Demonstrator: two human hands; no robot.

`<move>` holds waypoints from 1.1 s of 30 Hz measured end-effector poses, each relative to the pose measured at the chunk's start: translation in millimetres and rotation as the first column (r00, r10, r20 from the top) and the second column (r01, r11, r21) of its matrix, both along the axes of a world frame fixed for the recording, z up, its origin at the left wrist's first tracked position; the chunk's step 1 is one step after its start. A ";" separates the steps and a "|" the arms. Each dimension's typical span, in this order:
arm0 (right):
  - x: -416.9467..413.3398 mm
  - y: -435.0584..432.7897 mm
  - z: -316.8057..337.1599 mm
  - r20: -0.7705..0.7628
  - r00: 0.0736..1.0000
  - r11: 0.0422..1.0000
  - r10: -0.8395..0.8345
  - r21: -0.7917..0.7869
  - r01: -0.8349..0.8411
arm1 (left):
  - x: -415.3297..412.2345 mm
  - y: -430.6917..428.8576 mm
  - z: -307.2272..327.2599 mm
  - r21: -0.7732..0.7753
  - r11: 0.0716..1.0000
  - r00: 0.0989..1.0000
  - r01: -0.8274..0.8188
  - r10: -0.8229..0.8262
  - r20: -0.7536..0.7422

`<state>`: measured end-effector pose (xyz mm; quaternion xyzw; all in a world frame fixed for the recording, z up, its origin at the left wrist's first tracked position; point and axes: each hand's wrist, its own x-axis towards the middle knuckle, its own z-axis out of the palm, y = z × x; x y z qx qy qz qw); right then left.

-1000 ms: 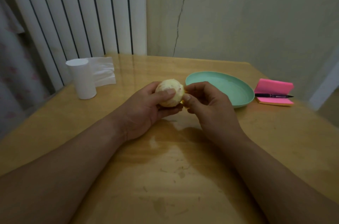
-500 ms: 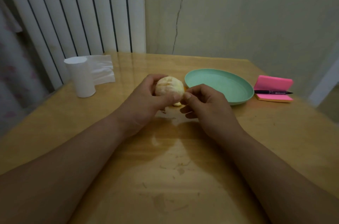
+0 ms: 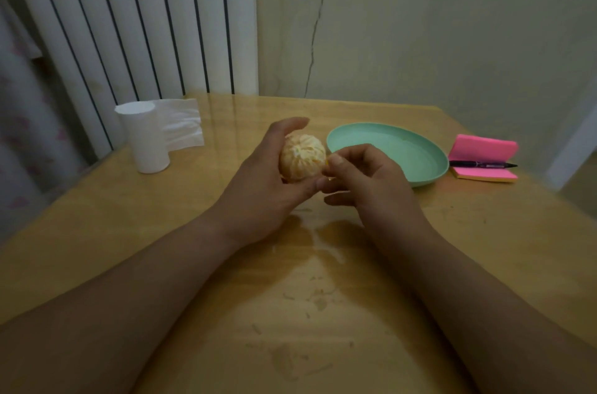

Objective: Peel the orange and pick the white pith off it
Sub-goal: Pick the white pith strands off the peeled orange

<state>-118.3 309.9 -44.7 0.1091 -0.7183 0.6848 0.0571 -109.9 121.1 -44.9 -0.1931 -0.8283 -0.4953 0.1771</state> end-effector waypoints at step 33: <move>10.2 2.9 9.6 -0.537 0.842 0.745 0.040 0.578 0.333 | -4.4 -4.4 -1.7 -0.066 0.998 0.994 0.007 0.000 0.114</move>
